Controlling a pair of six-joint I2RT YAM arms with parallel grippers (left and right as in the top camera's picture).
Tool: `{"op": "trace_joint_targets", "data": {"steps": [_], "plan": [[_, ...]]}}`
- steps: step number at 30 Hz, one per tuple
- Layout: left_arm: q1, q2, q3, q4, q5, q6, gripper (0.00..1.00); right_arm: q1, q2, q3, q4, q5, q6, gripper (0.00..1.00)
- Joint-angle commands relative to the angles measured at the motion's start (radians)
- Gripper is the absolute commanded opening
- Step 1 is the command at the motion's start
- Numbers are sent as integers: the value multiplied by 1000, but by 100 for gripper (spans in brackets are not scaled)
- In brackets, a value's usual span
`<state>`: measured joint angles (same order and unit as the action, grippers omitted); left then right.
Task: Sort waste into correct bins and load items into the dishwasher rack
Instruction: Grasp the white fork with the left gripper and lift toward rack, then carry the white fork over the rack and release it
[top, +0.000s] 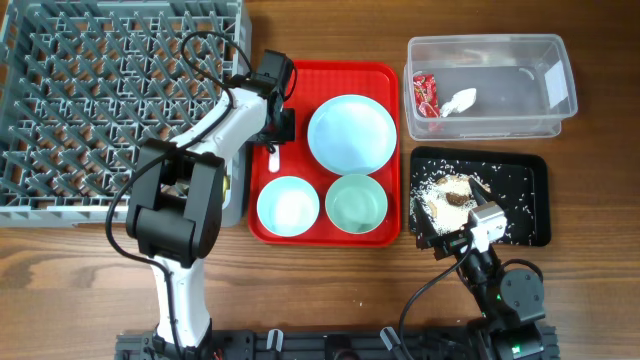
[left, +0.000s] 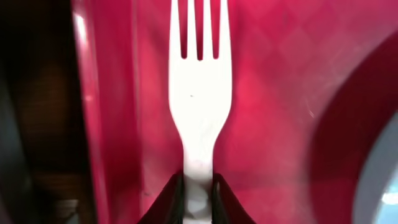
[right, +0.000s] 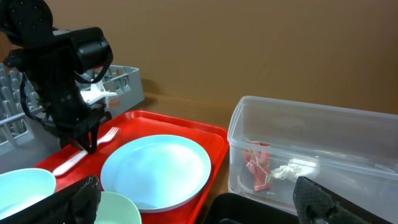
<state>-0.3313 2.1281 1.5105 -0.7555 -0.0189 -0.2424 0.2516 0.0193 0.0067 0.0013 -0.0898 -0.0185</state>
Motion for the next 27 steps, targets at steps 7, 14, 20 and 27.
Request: {"op": "trace_joint_targets", "data": {"steps": [7, 14, 20, 27], "plan": [[2, -152, 22, -35, 127, -2, 4, -5, -14, -2, 6, -15, 21, 100], [34, -349, 21, -116, -58, 3, 4, -5, -14, -2, 6, -15, 21, 100], [70, -384, 14, -158, -256, 113, 7, -5, -14, -2, 6, -15, 21, 100], [121, -322, -73, -90, -262, 108, 17, -5, -14, -2, 6, -16, 21, 100]]}}
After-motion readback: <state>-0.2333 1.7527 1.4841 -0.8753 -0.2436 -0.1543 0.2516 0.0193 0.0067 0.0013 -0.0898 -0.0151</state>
